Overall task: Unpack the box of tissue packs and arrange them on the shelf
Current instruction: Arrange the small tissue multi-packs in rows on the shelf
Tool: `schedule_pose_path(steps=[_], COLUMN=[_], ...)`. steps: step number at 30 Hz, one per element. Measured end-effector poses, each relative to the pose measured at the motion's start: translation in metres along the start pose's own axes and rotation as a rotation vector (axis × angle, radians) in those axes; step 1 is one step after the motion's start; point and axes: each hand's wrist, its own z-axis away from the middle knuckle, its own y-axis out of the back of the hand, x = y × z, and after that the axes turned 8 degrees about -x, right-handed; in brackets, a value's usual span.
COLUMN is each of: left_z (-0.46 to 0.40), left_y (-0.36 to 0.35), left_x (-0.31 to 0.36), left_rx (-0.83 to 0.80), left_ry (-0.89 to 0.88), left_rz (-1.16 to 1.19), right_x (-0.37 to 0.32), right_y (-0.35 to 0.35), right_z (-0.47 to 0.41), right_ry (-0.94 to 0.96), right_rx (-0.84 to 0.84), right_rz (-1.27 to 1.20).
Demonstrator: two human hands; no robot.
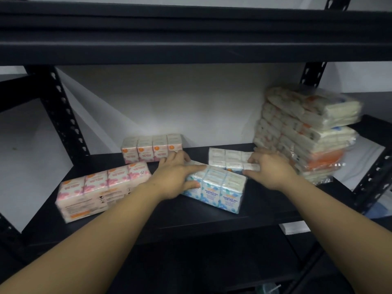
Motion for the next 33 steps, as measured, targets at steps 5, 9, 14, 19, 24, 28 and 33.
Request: schedule_pose_path(steps=[5,9,14,19,24,28,33], left_z=[-0.017,-0.035,-0.037,0.004,0.068,0.114,0.127], left_y=[-0.004,-0.013,-0.016,0.007,0.043,0.052,0.036], left_x=[0.014,0.029,0.032,-0.015,-0.093,-0.141,-0.135], left_rx=[0.02,0.061,0.061,0.11,-0.035,-0.23,-0.097], left_ry=[-0.041,-0.14,-0.112,0.04,0.357,0.556,0.521], left_rz=[0.016,0.172,0.318,0.184,0.055,0.104,0.115], right_x=[0.009,0.015,-0.006,-0.063,-0.107,-0.134,-0.179], right_y=[0.006,0.011,0.013,-0.001,-0.02,-0.025,-0.03], right_z=[0.003,0.008,0.012,-0.002,-0.02,-0.031,-0.035], right_ry=[-0.032,-0.14,-0.136,0.055,0.119,0.165,0.359], right_rx=[0.002,0.008,0.002,-0.037,-0.124,-0.071,-0.084], right_rz=[0.03,-0.051,-0.064,-0.042,0.004,0.01,-0.128])
